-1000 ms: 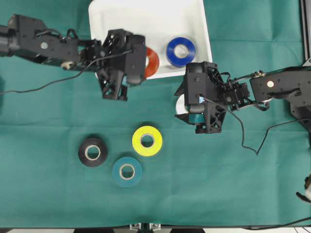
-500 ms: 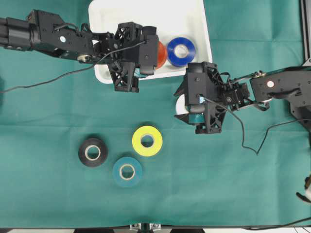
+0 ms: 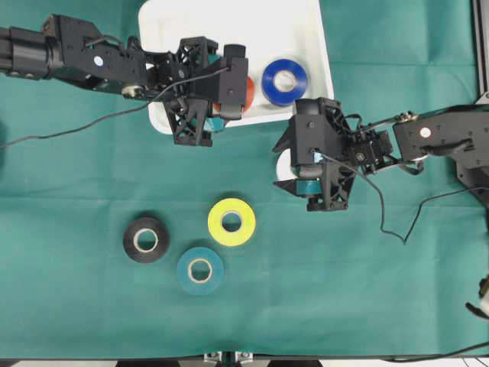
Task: Put the tape alternately from left to right into the white case.
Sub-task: 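Carry the red roll with the left gripper into the tray beside blue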
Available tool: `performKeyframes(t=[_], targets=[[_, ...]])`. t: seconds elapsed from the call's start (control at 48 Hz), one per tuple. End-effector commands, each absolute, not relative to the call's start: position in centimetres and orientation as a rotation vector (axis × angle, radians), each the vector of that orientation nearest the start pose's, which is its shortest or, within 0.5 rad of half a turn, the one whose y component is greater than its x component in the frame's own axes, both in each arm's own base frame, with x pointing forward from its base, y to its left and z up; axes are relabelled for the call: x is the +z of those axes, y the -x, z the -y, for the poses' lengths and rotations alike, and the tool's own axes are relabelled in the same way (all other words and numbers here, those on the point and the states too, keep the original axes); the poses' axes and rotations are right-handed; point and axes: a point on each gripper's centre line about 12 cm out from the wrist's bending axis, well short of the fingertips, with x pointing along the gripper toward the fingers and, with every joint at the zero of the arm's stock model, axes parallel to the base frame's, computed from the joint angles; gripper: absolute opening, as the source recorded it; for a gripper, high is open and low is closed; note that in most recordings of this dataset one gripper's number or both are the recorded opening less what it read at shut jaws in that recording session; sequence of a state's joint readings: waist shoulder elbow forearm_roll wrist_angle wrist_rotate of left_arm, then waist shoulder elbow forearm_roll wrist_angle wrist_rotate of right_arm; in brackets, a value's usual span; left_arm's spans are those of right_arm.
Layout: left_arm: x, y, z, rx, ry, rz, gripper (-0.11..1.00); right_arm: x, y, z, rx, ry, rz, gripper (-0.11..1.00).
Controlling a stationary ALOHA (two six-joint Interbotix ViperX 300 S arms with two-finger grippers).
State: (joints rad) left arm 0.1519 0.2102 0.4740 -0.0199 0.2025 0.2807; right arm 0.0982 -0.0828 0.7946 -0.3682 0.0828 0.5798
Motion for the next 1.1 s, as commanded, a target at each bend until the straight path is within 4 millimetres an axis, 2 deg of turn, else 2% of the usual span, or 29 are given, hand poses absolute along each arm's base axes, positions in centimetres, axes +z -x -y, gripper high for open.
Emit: performKeyframes(t=[0.0, 0.083, 0.146, 0.667, 0.833, 1.083], targets=[[15.4, -43.1, -5.2, 0.004, -0.195, -0.821, 0.37, 15.8, -34.6, -3.1, -0.011, -0.154, -0.763, 0.75], [15.8, -43.2, -4.9, -0.001, -0.2, -0.811, 0.62, 15.8, -34.6, -3.1, -0.011, -0.154, -0.763, 0.75], [15.8, -43.2, -4.9, -0.001, -0.199, -0.809, 0.69, 15.8, -34.6, -3.2, -0.01, -0.154, -0.763, 0.75], [16.7, -42.7, -4.9, 0.002, -0.2, -0.793, 0.66, 15.8, -34.5, -3.2, -0.01, -0.153, -0.766, 0.75], [17.4, -41.7, -4.7, 0.001, -0.2, -0.794, 0.66, 15.7, -34.5, -3.2, -0.012, -0.153, -0.769, 0.75], [18.1, -38.8, -3.7, -0.014, -0.198, -0.8, 0.66, 15.8, -34.5, -3.2, -0.013, -0.154, -0.77, 0.75]])
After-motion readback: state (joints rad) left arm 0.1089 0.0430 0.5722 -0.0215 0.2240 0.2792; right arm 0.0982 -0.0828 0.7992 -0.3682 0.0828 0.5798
